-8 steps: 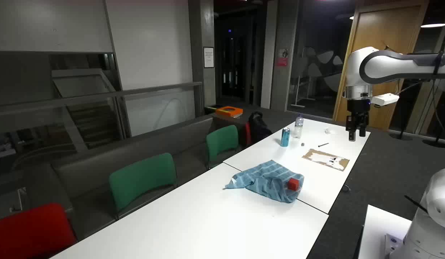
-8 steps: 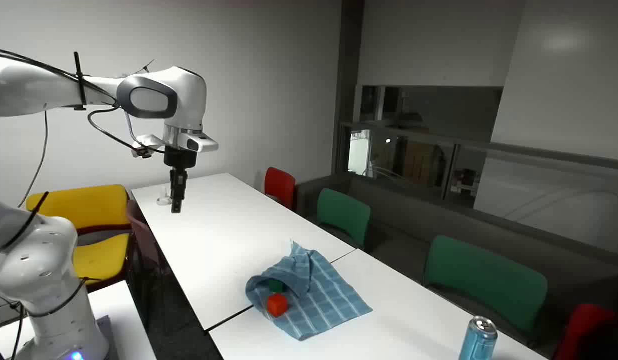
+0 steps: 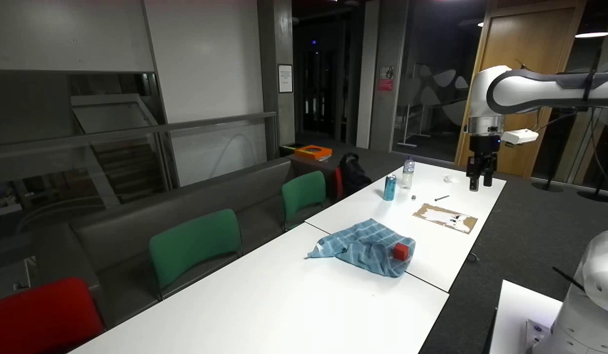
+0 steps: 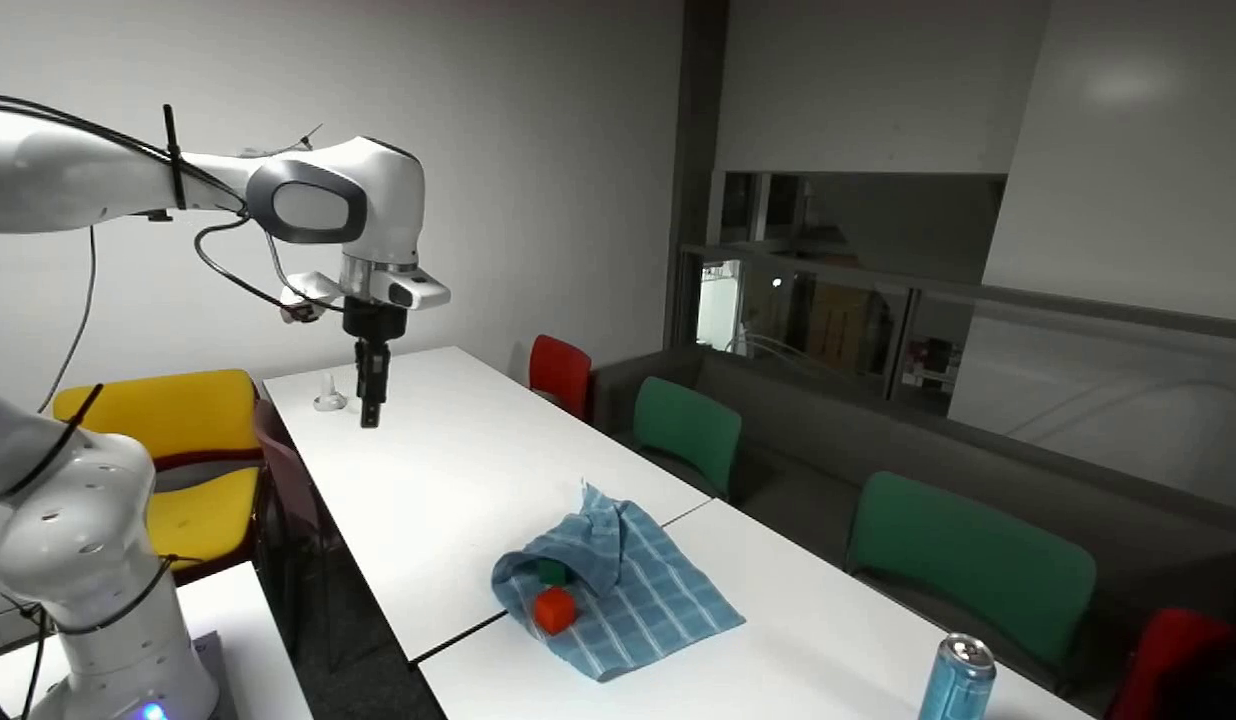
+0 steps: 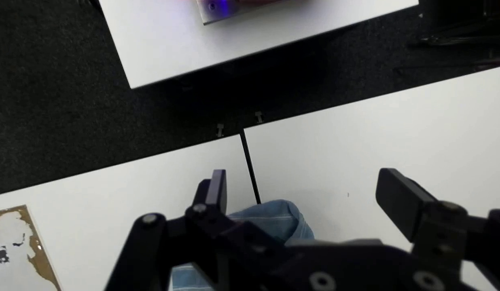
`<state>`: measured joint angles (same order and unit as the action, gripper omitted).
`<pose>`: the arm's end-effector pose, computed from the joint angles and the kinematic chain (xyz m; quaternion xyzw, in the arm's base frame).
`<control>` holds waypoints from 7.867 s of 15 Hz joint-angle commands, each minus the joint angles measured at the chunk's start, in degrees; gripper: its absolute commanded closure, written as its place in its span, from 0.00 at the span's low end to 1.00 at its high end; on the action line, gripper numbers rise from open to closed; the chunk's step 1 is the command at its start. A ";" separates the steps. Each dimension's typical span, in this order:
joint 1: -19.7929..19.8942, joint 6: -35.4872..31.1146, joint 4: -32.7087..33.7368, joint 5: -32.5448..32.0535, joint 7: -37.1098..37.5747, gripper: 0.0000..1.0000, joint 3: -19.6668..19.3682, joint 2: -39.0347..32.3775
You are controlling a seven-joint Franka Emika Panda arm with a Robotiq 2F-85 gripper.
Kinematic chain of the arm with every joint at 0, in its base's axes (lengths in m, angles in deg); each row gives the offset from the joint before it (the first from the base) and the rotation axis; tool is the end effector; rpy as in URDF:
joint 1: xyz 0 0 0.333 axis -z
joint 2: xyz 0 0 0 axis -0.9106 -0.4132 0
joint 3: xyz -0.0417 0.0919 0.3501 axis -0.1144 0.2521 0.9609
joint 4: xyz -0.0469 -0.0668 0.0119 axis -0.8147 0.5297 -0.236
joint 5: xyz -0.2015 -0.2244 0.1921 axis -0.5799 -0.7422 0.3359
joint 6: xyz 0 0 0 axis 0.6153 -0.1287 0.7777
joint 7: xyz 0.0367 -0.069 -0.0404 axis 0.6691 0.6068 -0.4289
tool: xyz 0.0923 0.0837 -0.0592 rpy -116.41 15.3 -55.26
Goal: Unfold the cloth on the table
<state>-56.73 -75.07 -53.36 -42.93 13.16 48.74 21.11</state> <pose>0.2471 -0.1044 0.5746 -0.9868 0.1363 0.0733 0.0468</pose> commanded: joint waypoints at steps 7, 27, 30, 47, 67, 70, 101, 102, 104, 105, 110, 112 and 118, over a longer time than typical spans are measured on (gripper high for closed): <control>-1.29 -4.24 19.45 17.97 -16.31 0.00 -10.47 -25.64; -0.39 -26.68 13.04 38.53 -18.89 0.00 -2.91 -38.35; -0.70 -35.27 8.58 46.50 -23.34 0.00 0.07 -42.11; 5.50 -47.66 3.87 77.52 -35.80 0.00 1.07 -57.25; 4.58 -52.26 11.53 89.29 -31.60 0.00 -1.10 -65.11; 4.21 -53.43 10.37 90.07 -32.57 0.00 -0.91 -64.45; 3.44 -53.26 17.71 85.09 -25.69 0.00 -0.21 -71.11; 3.45 -53.35 17.95 84.77 -25.45 0.25 -0.15 -71.25; 3.44 -53.49 18.17 84.07 -25.13 0.33 -0.03 -71.34; 3.43 -53.51 18.30 83.77 -24.93 0.41 0.00 -71.40; 3.56 -53.57 18.56 82.33 -23.92 0.80 0.07 -71.26; 3.55 -53.93 18.22 82.00 -23.81 0.95 0.03 -70.79; 1.61 -59.84 13.98 82.82 -26.20 0.99 0.08 -66.14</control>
<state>-53.39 -130.75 -35.80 40.38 -12.74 48.91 -49.51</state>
